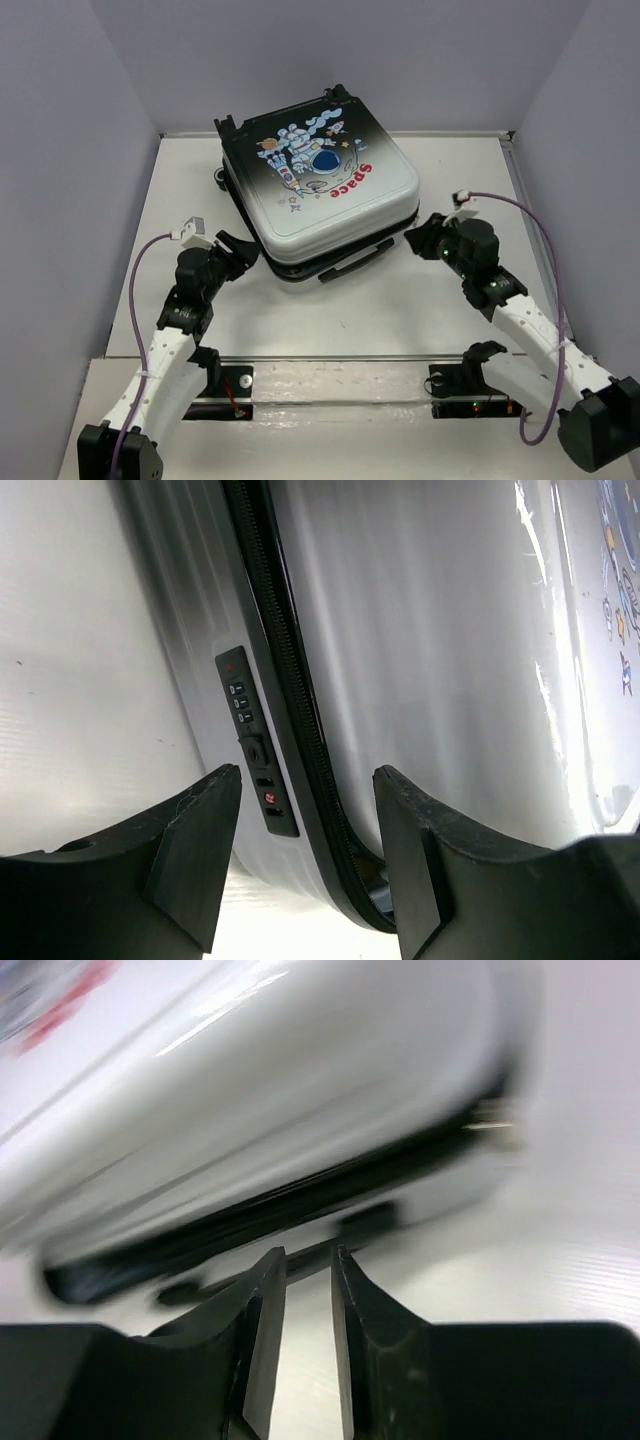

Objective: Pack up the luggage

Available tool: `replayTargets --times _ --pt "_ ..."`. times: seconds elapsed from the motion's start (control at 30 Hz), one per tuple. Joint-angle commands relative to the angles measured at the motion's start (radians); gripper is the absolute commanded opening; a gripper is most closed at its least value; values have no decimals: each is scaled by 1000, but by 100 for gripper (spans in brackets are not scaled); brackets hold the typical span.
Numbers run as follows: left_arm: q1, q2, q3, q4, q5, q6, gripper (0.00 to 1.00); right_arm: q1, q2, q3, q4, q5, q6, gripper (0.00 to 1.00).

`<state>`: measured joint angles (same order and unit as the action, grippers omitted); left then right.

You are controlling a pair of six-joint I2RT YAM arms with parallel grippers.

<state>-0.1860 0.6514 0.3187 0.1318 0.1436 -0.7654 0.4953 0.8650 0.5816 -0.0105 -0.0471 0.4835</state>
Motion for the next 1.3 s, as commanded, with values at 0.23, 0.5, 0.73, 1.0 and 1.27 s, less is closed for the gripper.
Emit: replayTargets --times 0.23,0.5,0.73,1.0,1.27 --pt "2 -30 6 -24 116 11 66 -529 195 -75 249 -367 -189 33" --pt "0 -30 0 -49 183 26 65 -598 437 -24 500 -715 -241 62" --pt "-29 -33 -4 -41 183 21 65 -617 603 86 501 -907 -295 65" --pt "-53 -13 16 -69 159 41 64 -626 741 202 585 -1060 -313 66" --pt "-52 -29 -12 -29 140 0 63 -626 930 123 1322 -1237 168 54"
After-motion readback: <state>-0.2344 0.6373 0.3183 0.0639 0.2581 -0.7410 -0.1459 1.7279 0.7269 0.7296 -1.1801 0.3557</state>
